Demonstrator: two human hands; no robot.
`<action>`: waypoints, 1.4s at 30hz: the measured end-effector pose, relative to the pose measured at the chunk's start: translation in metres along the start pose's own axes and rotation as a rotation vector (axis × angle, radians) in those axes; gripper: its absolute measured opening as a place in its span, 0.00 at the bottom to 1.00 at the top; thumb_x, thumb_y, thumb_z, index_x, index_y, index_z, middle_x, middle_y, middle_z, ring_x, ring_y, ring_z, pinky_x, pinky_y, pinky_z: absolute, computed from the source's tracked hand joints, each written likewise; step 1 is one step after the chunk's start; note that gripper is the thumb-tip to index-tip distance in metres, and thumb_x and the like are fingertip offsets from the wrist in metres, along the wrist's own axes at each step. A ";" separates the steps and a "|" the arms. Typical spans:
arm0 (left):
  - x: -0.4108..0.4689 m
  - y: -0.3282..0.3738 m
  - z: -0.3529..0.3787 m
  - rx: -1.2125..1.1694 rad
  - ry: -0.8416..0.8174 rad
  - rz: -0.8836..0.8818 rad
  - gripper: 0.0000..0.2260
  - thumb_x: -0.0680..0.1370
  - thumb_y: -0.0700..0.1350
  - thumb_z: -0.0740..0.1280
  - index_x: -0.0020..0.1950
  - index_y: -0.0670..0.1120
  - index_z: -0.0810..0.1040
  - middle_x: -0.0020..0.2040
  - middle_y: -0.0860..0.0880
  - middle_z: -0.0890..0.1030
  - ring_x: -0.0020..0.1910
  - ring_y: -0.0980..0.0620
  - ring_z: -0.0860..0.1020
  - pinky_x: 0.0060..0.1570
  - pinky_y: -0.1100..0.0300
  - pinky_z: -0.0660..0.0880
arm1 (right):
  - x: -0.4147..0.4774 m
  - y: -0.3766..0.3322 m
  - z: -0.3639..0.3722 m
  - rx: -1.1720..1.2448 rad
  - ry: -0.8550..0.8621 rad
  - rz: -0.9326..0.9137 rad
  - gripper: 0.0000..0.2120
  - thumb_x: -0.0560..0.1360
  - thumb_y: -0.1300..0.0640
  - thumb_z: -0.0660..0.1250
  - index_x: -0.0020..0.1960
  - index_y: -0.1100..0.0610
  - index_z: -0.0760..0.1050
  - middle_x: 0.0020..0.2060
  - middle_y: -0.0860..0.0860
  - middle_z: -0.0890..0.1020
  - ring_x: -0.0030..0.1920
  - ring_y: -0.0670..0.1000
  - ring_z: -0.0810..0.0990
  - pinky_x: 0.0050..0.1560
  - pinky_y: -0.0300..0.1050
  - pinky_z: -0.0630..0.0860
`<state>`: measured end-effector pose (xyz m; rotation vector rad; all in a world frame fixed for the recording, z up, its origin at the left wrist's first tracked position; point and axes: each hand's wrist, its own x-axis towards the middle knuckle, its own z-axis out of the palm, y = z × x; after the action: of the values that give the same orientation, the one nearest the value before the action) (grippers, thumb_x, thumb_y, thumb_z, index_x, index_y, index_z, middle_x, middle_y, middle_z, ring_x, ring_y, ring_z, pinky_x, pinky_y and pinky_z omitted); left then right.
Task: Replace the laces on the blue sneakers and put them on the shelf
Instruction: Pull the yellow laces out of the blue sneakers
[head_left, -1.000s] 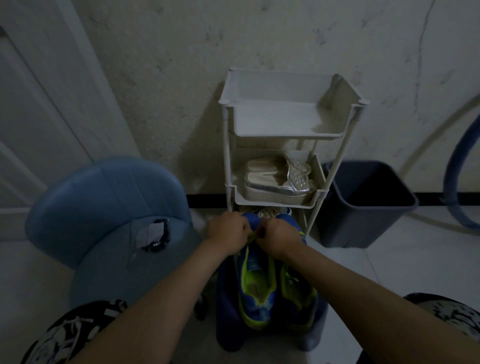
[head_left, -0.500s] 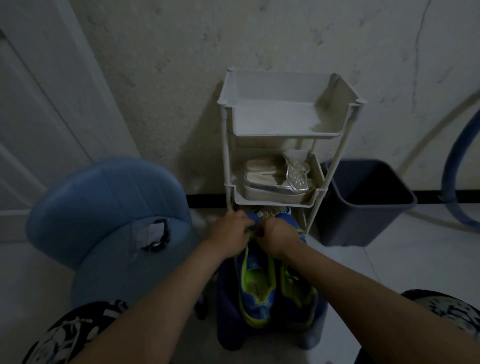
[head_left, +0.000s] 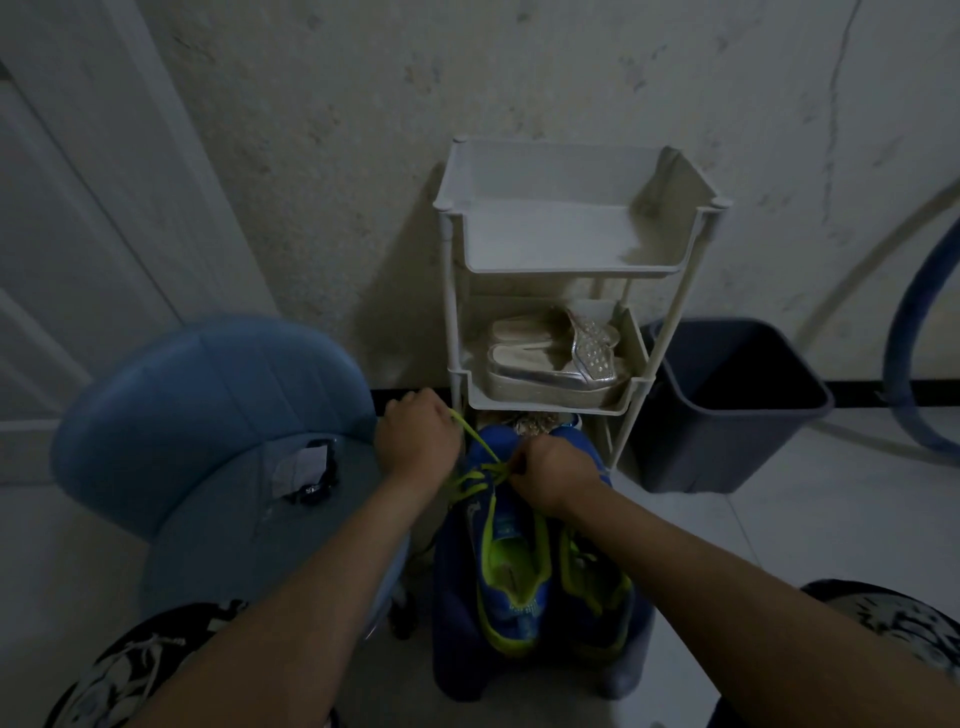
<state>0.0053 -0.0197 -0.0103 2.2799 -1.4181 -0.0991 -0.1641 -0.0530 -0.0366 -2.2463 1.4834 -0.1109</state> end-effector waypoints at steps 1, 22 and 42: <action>-0.001 -0.002 0.002 0.051 -0.002 0.019 0.09 0.79 0.46 0.60 0.53 0.49 0.79 0.55 0.48 0.78 0.56 0.44 0.72 0.52 0.51 0.70 | 0.000 0.000 0.000 -0.004 0.002 -0.003 0.07 0.76 0.51 0.67 0.52 0.50 0.81 0.52 0.52 0.83 0.52 0.54 0.82 0.49 0.47 0.78; -0.007 0.002 0.006 0.120 -0.117 0.075 0.08 0.78 0.42 0.60 0.46 0.49 0.79 0.49 0.48 0.79 0.50 0.44 0.77 0.54 0.52 0.68 | -0.002 -0.001 -0.003 -0.005 -0.019 0.000 0.08 0.76 0.51 0.67 0.54 0.49 0.78 0.55 0.51 0.81 0.55 0.53 0.80 0.48 0.45 0.73; -0.015 0.010 0.022 0.376 -0.303 0.425 0.09 0.79 0.46 0.63 0.53 0.50 0.82 0.52 0.47 0.82 0.53 0.45 0.78 0.54 0.54 0.70 | -0.001 -0.001 -0.002 -0.049 -0.019 -0.029 0.08 0.78 0.52 0.65 0.55 0.50 0.79 0.54 0.51 0.82 0.53 0.53 0.80 0.43 0.42 0.70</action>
<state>-0.0167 -0.0173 -0.0284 2.2518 -2.2120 -0.0475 -0.1642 -0.0522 -0.0338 -2.3019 1.4594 -0.0628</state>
